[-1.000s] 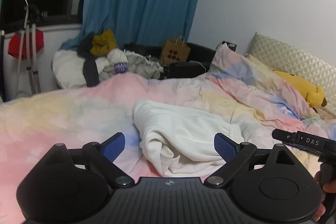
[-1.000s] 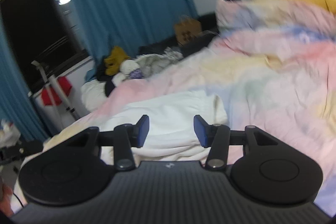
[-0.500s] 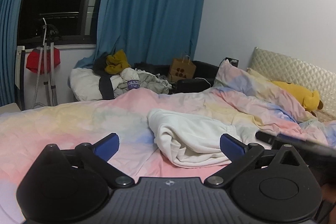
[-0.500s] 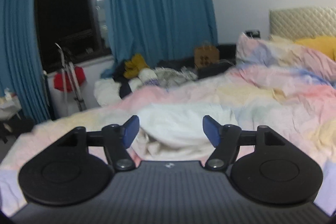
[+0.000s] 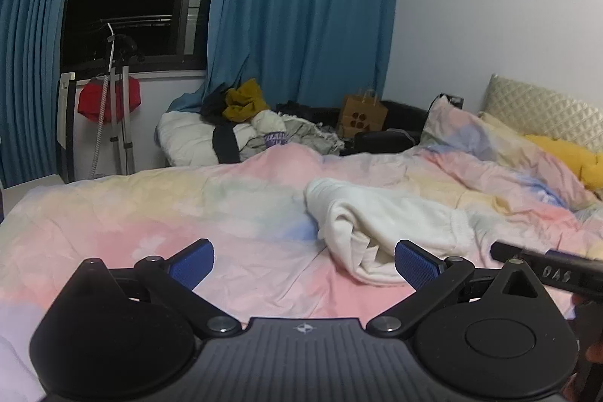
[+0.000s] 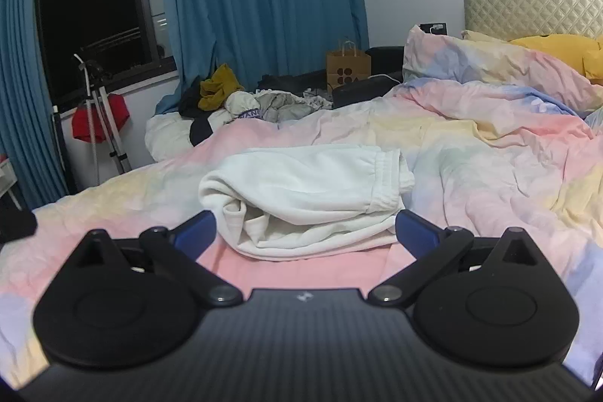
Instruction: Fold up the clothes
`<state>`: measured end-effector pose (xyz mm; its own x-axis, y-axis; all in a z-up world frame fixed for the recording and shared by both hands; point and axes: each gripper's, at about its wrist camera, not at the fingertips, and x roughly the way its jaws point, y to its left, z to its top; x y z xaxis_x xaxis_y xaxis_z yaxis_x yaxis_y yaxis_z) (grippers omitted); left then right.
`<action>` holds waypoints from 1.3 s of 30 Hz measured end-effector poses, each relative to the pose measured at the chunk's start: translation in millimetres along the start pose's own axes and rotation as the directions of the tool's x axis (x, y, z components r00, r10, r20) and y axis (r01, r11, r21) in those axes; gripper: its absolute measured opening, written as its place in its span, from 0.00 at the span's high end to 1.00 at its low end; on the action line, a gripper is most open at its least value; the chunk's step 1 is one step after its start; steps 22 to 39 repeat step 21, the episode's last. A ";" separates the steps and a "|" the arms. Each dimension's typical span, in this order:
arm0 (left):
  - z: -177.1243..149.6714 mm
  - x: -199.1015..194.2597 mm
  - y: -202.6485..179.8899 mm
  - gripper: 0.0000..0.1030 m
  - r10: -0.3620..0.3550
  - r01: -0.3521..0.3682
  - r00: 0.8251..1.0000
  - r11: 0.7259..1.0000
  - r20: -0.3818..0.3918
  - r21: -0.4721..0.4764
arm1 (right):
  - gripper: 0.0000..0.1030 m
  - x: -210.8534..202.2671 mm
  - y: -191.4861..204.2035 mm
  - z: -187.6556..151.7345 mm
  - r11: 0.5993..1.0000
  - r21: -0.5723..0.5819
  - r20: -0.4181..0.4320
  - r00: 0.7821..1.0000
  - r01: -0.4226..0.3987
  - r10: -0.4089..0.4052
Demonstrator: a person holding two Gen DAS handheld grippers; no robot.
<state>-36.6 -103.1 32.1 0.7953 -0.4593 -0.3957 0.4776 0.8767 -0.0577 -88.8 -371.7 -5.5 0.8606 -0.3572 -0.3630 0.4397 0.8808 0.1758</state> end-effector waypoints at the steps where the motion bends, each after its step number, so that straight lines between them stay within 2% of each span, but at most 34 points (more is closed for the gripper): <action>1: -0.5 2.1 0.5 0.00 0.001 -0.001 1.000 1.000 -0.004 0.003 | 0.00 -0.5 0.4 -0.5 1.000 -0.005 0.003 1.000 0.001 -0.001; 15: -5.0 22.8 -7.4 0.00 0.048 -0.046 0.999 0.996 -0.024 0.071 | 0.00 -1.0 1.5 -5.0 0.999 -0.035 0.020 1.000 0.013 -0.013; 39: -6.8 25.3 -8.2 0.00 0.036 -0.034 0.999 0.996 -0.025 0.080 | 0.00 -0.1 1.4 -4.5 0.999 -0.034 0.017 1.000 0.021 -0.021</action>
